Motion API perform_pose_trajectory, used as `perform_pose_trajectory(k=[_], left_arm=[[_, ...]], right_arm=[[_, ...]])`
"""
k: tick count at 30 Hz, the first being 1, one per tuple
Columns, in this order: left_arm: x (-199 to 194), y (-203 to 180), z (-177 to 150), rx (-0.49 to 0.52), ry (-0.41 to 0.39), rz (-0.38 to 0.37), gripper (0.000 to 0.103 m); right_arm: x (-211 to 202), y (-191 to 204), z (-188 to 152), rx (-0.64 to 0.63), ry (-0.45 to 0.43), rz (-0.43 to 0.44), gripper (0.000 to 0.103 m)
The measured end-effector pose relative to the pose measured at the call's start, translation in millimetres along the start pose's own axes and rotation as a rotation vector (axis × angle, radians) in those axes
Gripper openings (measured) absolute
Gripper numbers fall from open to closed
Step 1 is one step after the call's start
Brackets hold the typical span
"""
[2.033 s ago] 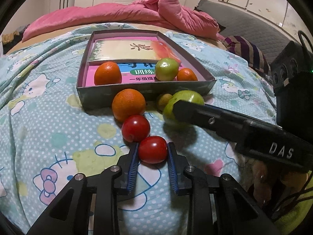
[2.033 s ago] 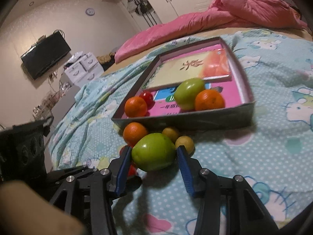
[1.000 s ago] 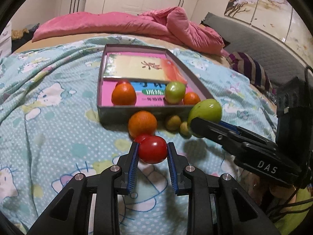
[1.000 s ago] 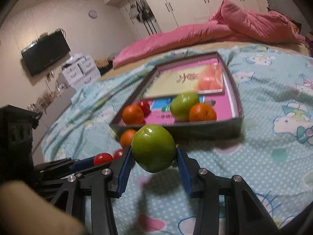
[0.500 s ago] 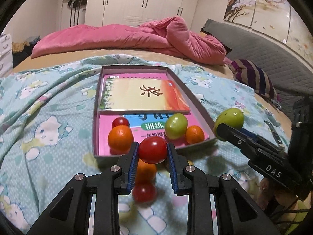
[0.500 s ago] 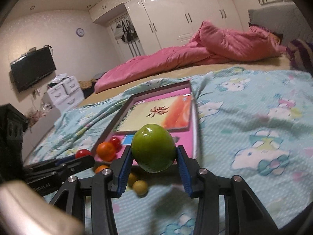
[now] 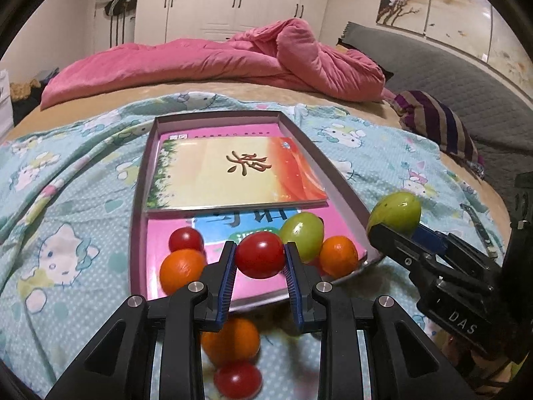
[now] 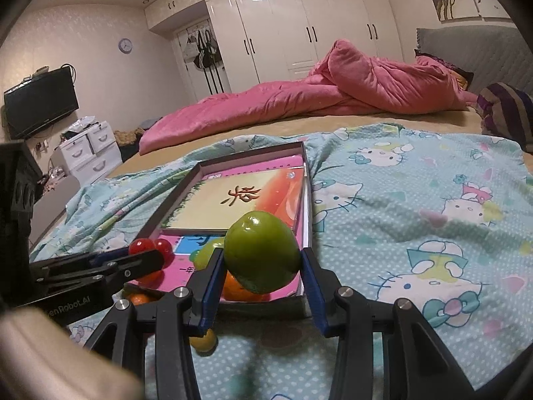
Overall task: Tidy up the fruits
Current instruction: 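Carry the tomato and lime over the tray with both tools, then open the right tool to drop the lime while the left tool releases the tomato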
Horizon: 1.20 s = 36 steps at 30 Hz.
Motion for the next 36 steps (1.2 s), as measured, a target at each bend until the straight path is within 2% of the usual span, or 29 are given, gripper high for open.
perform_pose_trajectory(k=[11,36], left_arm=[[24.1,8.2,-11.2,-0.012,0.060,0.013,0.029],[30.1,6.9,-15.5,-0.017,0.071,0.010,0.029]], right_arm=[[9.5,-0.1,-5.3,-0.045,0.020,-0.040,0.045],[12.1,-2.2,-11.6,-0.067,0.005,-0.080,0.046]])
Point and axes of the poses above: each gripper's, at about its wrist camera, not at the fingertips, and x roughly the way its jaws point, y to its left, z to its top, the point moved 10 cm from there along x, roughly the way its jaws point, and after that the axes turned 2 degrees about -x, right-handed, at the moved point
